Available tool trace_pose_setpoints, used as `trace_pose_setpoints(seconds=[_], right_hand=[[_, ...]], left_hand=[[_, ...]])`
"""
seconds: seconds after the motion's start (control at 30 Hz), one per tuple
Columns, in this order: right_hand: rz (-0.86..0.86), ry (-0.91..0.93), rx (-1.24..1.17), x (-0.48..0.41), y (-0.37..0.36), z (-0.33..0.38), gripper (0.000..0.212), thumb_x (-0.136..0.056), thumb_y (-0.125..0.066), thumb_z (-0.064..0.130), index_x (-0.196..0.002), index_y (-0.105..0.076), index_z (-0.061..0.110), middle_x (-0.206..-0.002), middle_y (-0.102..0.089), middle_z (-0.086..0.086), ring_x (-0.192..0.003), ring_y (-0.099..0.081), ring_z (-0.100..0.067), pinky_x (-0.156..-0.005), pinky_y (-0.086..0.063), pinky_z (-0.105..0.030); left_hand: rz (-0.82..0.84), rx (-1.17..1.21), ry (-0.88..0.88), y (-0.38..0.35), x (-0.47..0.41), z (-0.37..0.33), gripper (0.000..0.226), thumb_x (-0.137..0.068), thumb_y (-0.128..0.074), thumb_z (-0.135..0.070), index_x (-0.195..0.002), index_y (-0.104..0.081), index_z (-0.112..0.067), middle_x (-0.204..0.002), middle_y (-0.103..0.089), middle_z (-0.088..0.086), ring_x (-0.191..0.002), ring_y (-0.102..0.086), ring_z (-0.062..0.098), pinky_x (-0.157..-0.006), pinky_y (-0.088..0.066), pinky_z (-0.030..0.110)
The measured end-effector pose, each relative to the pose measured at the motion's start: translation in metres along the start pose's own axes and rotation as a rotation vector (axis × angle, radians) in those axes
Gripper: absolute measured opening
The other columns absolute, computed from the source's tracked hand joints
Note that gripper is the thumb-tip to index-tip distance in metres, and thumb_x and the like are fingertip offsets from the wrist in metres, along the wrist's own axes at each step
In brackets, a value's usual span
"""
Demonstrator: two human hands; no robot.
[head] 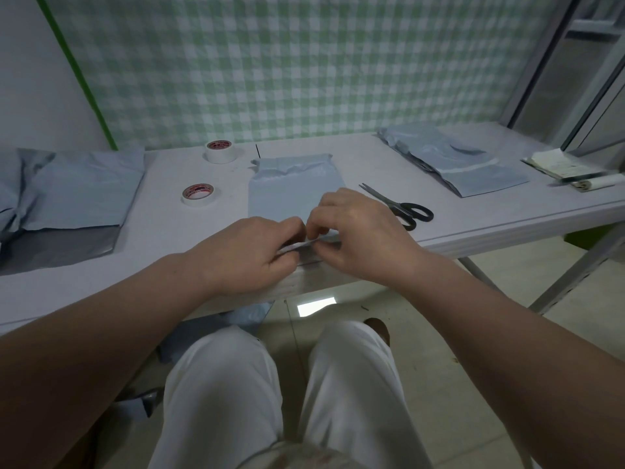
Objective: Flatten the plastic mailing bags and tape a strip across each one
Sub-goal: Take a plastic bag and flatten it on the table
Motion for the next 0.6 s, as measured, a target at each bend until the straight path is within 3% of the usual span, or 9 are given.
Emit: trace_pose_setpoints(seconds=[0.2, 0.33, 0.43, 0.5, 0.6], right_hand=[[0.269, -0.146, 0.086, -0.008, 0.008, 0.005, 0.018, -0.079, -0.058, 0.012, -0.090, -0.067, 0.023, -0.078, -0.051, 0.011, -0.085, -0.048, -0.014, -0.069, -0.043, -0.031], [0.347, -0.193, 0.076, -0.013, 0.010, 0.009, 0.015, -0.078, -0.058, 0.012, -0.087, -0.062, 0.025, -0.085, -0.051, 0.009, -0.087, -0.050, -0.015, -0.065, -0.038, -0.029], [0.390, -0.216, 0.049, -0.015, 0.010, 0.014, 0.021, -0.079, -0.059, 0.016, -0.095, -0.062, 0.028, -0.075, -0.046, 0.012, -0.079, -0.045, -0.012, -0.063, -0.032, -0.025], [0.396, -0.213, 0.049, -0.017, 0.010, 0.018, 0.018, -0.079, -0.060, 0.018, -0.093, -0.063, 0.028, -0.071, -0.043, 0.013, -0.077, -0.044, -0.011, -0.063, -0.034, -0.026], [0.391, -0.231, 0.020, -0.020, 0.010, 0.020, 0.011, -0.077, -0.062, 0.018, -0.083, -0.062, 0.027, -0.080, -0.052, 0.011, -0.080, -0.049, -0.012, -0.065, -0.041, -0.027]], left_hand=[[0.026, -0.029, 0.038, 0.002, -0.004, 0.000, 0.038, -0.079, -0.037, -0.041, -0.104, -0.060, -0.023, -0.082, -0.064, -0.002, -0.075, -0.057, 0.015, -0.067, -0.044, 0.030], [0.054, -0.018, 0.036, 0.002, -0.007, -0.003, 0.035, -0.086, -0.038, -0.039, -0.097, -0.067, -0.020, -0.074, -0.064, -0.003, -0.069, -0.055, 0.013, -0.062, -0.038, 0.027], [0.071, -0.044, 0.068, 0.002, -0.010, -0.003, 0.030, -0.096, -0.044, -0.030, -0.079, -0.062, -0.014, -0.062, -0.052, -0.002, -0.060, -0.047, 0.013, -0.056, -0.030, 0.024], [0.082, -0.053, 0.083, 0.003, -0.011, -0.004, 0.030, -0.097, -0.045, -0.029, -0.079, -0.064, -0.015, -0.066, -0.057, 0.002, -0.063, -0.047, 0.014, -0.055, -0.030, 0.023], [0.103, -0.037, 0.092, 0.004, -0.010, -0.005, 0.027, -0.096, -0.045, -0.026, -0.082, -0.065, -0.014, -0.074, -0.064, 0.008, -0.065, -0.050, 0.016, -0.060, -0.033, 0.027]])
Point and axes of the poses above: each hand's wrist, its own x-axis away from the middle knuckle, its own y-axis out of the back of the hand, z = x × y, the point moved 1 cm from there along -x, towards the middle knuckle
